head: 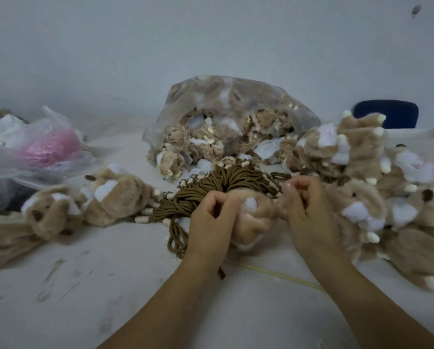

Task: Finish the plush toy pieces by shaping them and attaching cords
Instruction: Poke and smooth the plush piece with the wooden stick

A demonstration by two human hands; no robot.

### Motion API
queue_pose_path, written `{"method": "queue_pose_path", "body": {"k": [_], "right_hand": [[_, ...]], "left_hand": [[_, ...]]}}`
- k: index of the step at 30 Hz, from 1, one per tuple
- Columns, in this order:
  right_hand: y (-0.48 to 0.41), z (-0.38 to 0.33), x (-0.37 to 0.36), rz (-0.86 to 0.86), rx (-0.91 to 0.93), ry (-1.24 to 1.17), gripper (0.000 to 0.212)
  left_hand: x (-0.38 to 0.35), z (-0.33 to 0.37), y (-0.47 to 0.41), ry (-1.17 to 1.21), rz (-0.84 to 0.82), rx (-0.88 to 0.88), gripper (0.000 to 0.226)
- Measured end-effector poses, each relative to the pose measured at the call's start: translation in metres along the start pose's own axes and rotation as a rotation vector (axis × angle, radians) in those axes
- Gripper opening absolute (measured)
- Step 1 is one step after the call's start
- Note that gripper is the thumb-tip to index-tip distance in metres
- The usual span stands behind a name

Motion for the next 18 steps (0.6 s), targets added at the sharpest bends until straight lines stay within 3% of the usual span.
{"method": "queue_pose_path", "body": {"k": [2,5,8,10,12,15,18], "right_hand": [[0.006,0.002,-0.011,-0.167,0.051,0.046,0.013],[0.019,0.01,-0.033,-0.404,0.131,0.326,0.018],[0.016,0.021,-0.036,-0.367,0.086,0.373,0.025],[0.012,0.029,-0.03,-0.359,-0.116,0.115,0.014],[0.013,0.034,-0.028,-0.413,-0.197,0.021,0.023],[0.018,0.028,-0.038,-0.49,-0.034,0.292,0.007],[0.014,0.018,-0.032,-0.274,-0.019,0.294,0.012]], "left_hand": [[0.004,-0.008,0.0,0.035,0.042,0.048,0.026],[0.009,-0.017,-0.001,0.112,0.09,0.149,0.023],[0.01,-0.019,0.001,0.13,0.077,0.183,0.02],[0.006,-0.017,0.002,0.136,0.042,0.173,0.022],[0.005,-0.016,0.003,0.129,0.027,0.166,0.028],[0.004,-0.018,0.002,0.129,0.005,0.167,0.034],[-0.001,-0.01,0.002,0.06,-0.044,0.078,0.027]]}}
Point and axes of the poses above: each hand's wrist, its own y-axis away from the middle knuckle, its own x-axis out of the back of the hand, z = x × y, the point moved 7 cm from there along -y, towards the middle knuckle, and after that the axes turned 7 degrees about -x, right-handed, at the moved point
